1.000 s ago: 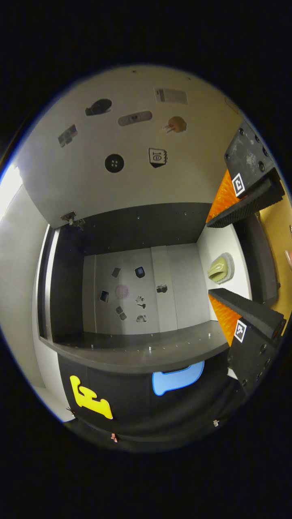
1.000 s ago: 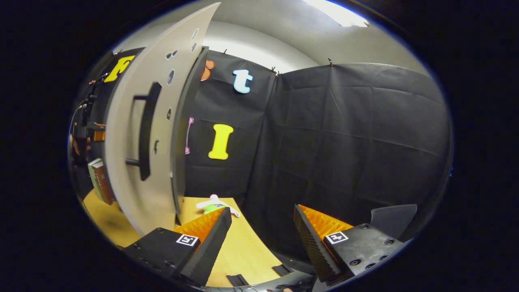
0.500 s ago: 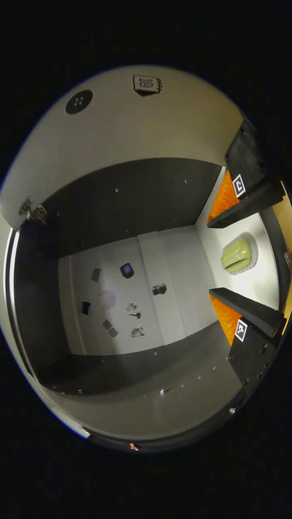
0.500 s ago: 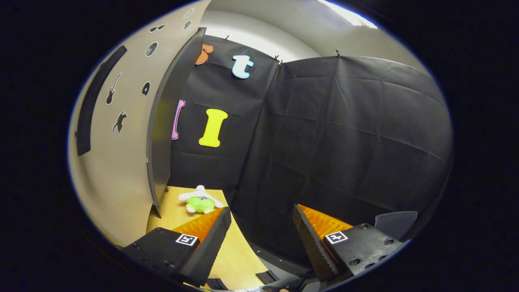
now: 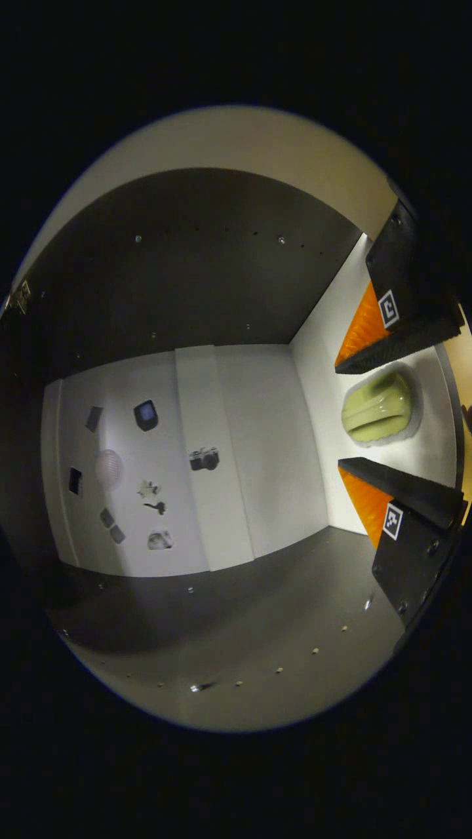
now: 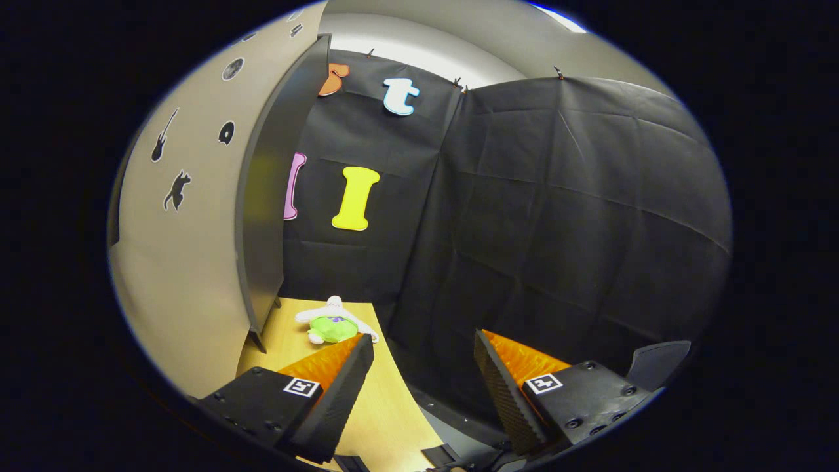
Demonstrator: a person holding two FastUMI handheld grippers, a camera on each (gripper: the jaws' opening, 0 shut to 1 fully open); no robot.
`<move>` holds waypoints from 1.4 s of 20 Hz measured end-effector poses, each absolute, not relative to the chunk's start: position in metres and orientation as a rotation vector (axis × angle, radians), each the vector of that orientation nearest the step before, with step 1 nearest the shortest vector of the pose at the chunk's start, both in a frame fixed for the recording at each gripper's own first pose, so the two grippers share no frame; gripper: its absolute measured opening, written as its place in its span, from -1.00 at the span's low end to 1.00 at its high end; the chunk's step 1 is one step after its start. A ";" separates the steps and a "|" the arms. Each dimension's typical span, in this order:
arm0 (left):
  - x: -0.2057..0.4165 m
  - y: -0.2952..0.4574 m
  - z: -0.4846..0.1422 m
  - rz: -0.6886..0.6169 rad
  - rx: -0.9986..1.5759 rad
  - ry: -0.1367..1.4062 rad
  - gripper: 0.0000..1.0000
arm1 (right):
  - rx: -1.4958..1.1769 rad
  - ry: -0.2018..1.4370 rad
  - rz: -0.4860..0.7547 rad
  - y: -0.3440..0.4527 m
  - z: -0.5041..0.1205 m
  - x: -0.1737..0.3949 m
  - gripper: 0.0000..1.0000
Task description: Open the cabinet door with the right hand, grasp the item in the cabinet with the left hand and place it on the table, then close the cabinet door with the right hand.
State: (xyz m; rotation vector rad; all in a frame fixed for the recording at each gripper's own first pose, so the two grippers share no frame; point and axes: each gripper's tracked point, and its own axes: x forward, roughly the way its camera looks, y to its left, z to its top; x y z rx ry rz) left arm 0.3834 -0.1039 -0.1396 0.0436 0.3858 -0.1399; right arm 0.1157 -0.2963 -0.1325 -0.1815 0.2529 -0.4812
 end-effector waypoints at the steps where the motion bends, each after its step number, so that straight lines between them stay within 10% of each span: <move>1: 0.385 -0.106 -0.146 -0.147 0.019 0.402 0.58 | -0.181 0.259 -0.478 -0.296 -0.134 0.117 0.95; 8: 0.398 -0.109 -0.173 -0.124 0.013 0.468 0.48 | -0.181 0.280 -0.475 -0.298 -0.142 0.126 0.95; 14: 0.404 -0.106 -0.189 -0.083 -0.024 0.493 0.12 | -0.179 0.286 -0.476 -0.298 -0.146 0.134 0.95; 17: 0.400 -0.111 -0.194 -0.091 -0.027 0.519 -0.38 | -0.187 0.290 -0.468 -0.294 -0.148 0.139 0.96; 28: 0.375 -0.115 -0.186 -0.077 -0.106 0.585 -0.58 | -0.152 0.268 -0.456 -0.291 -0.146 0.138 0.96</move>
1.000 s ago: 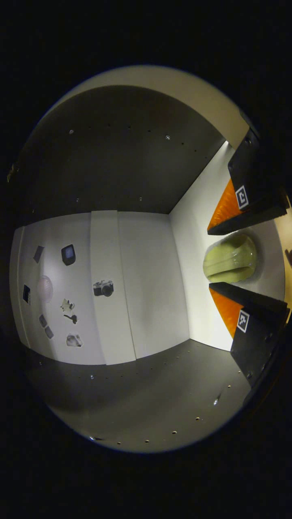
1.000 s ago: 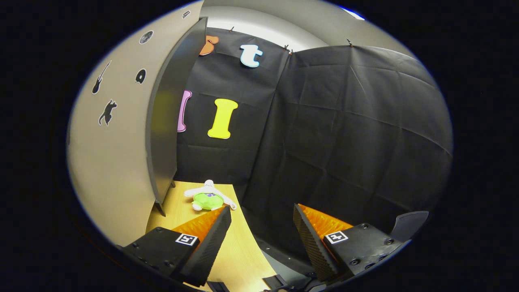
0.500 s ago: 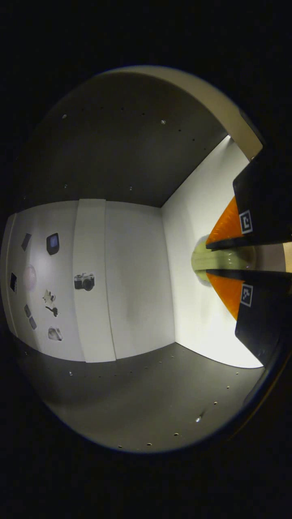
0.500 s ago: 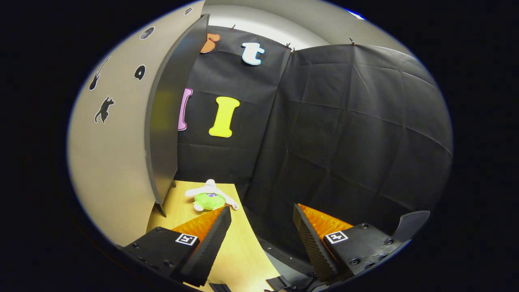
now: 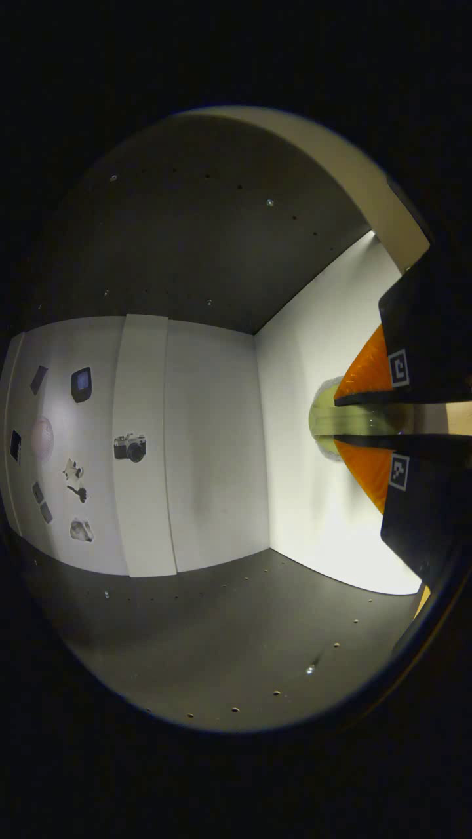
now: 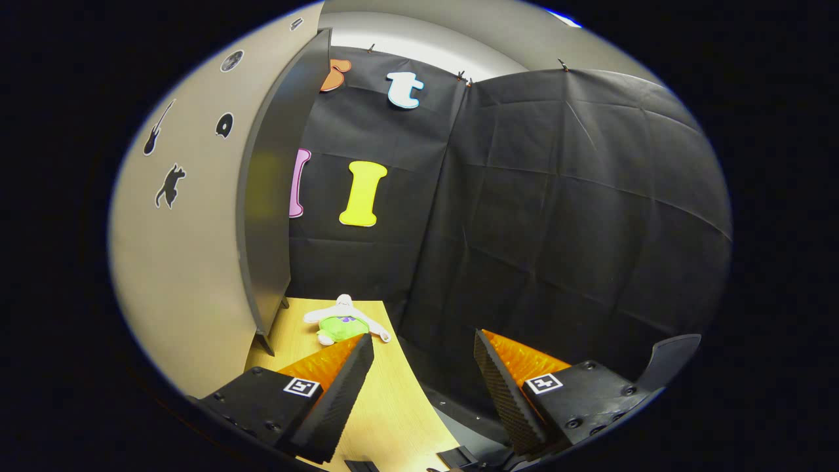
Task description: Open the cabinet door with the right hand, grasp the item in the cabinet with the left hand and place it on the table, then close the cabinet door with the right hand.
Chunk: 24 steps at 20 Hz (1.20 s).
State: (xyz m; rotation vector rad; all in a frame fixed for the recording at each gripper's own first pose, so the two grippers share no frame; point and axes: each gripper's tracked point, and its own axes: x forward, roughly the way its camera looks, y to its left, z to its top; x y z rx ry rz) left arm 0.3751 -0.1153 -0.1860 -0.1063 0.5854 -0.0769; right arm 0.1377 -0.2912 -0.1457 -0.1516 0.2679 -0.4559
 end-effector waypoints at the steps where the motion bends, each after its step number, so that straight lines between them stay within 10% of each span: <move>1: 0.369 -0.116 -0.183 -0.076 -0.127 0.585 -0.58 | -0.151 0.266 -0.448 -0.290 -0.144 0.139 0.95; 12: 0.229 -0.112 -0.138 -0.075 -0.131 0.494 -0.55 | -0.142 0.214 -0.264 -0.228 -0.131 0.128 0.95; 24: 0.040 -0.137 -0.230 -0.066 -0.210 0.642 -0.55 | -0.167 0.161 -0.145 -0.177 -0.112 0.048 0.95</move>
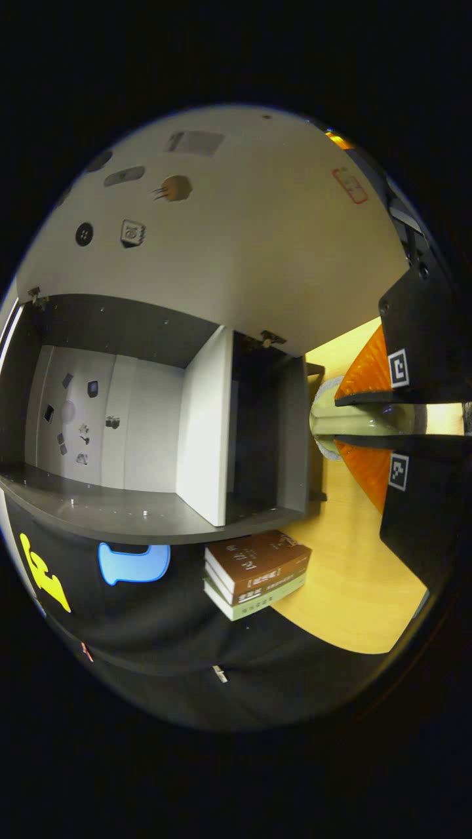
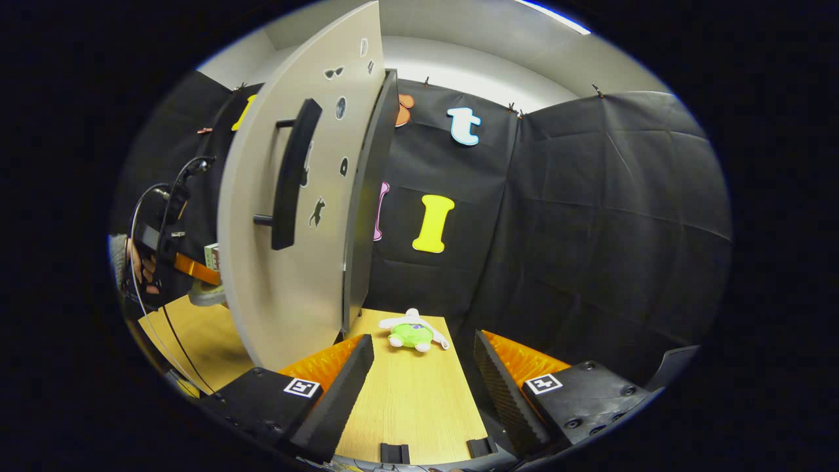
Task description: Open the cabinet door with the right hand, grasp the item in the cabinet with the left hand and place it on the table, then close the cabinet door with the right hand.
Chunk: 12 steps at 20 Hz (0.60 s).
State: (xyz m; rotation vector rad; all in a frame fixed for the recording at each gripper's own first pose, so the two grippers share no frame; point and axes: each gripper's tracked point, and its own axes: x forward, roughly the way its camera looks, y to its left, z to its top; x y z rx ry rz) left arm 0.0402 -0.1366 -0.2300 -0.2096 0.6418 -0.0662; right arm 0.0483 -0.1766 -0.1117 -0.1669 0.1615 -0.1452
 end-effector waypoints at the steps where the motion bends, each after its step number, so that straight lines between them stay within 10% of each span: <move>1: 0.032 -0.141 -0.240 -0.065 -0.211 0.649 -0.56 | -0.163 0.163 -0.141 -0.175 -0.111 0.041 0.95; 12: -0.039 -0.183 -0.380 -0.022 -0.231 0.807 -0.55 | -0.188 0.175 -0.085 -0.183 -0.133 0.039 0.95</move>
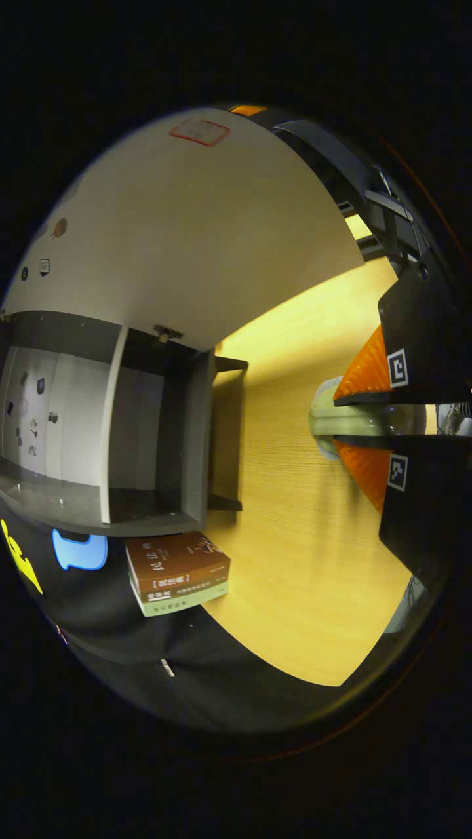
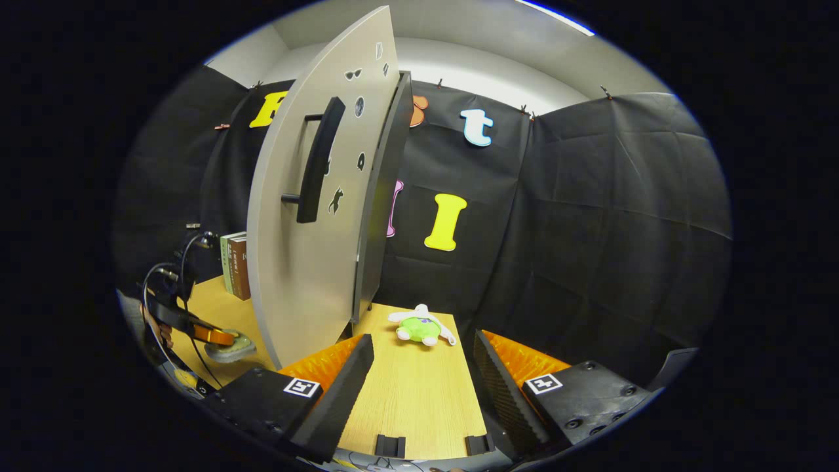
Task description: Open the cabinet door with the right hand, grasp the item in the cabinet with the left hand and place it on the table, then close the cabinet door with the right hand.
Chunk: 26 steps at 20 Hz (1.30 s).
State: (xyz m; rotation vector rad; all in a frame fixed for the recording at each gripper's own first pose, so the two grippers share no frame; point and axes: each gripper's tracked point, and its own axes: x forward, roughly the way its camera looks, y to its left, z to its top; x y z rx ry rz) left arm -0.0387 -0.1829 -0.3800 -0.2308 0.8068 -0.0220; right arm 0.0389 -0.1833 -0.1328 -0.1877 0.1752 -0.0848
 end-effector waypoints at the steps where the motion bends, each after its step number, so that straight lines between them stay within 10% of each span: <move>1: -0.044 -0.185 -0.391 -0.013 -0.231 0.810 -0.58 | -0.189 0.176 -0.075 -0.185 -0.134 0.041 0.95; 20: -0.045 -0.189 -0.467 0.086 -0.228 0.837 -0.48 | -0.161 0.282 0.047 -0.193 -0.180 0.064 0.95; 26: -0.047 -0.188 -0.449 0.068 -0.251 0.820 0.16 | -0.156 0.282 0.077 -0.184 -0.177 0.070 0.95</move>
